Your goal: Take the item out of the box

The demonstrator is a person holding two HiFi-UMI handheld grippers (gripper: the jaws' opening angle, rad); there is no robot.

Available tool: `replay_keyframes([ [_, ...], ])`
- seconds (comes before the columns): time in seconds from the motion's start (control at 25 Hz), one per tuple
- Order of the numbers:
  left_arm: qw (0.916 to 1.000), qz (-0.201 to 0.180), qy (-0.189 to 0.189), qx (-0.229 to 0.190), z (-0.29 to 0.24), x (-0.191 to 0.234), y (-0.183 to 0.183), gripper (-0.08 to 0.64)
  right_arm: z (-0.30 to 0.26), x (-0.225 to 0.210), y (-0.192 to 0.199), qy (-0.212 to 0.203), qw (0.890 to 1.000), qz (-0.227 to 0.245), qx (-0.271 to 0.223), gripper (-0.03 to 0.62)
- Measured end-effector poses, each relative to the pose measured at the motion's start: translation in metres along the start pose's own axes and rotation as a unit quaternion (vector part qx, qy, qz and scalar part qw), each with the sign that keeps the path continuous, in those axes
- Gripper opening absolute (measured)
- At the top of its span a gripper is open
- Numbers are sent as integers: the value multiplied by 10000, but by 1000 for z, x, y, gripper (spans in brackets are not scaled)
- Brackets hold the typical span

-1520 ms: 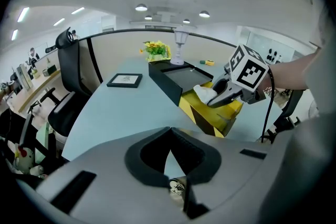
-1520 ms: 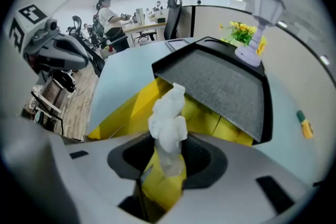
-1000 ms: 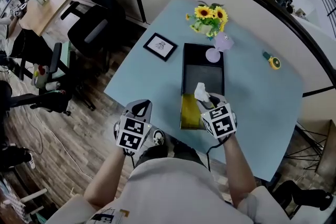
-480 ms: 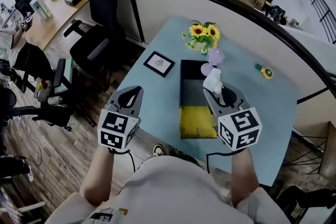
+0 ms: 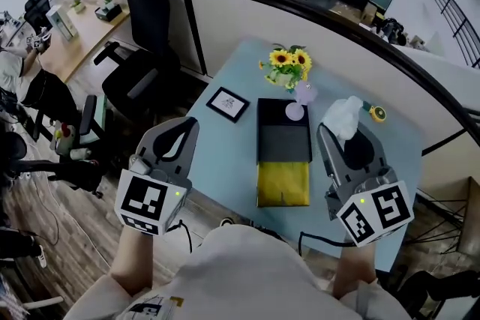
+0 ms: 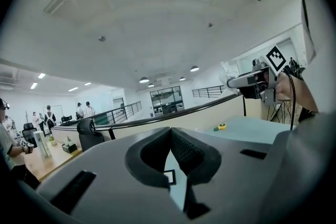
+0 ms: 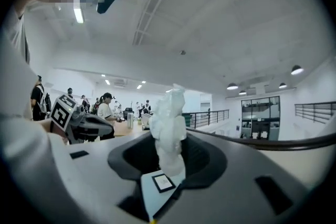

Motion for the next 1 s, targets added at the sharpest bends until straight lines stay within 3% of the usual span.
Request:
replay_keyframes([
  [0.2, 9995, 86, -25, -293, 16, -4, -17, 5, 25, 5, -15, 109, 9998, 99, -160, 156],
  [0.6, 9997, 219, 110, -35, 31, -28, -3, 5, 38, 23, 15, -169, 9991, -25, 377, 155],
  [1.0, 9996, 280, 49, -56, 39, -25, -4, 5, 33, 37, 14, -261, 9990, 74, 347, 155],
])
Point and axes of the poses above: the fingertips, and each gripper's own axes: z backward along the fingers, x to its left, y out of its underside, the point moved 3 cm from there along z, backward along the fingers, and after that the axes turned 12 degrees about -y, right-handed, at the moved point
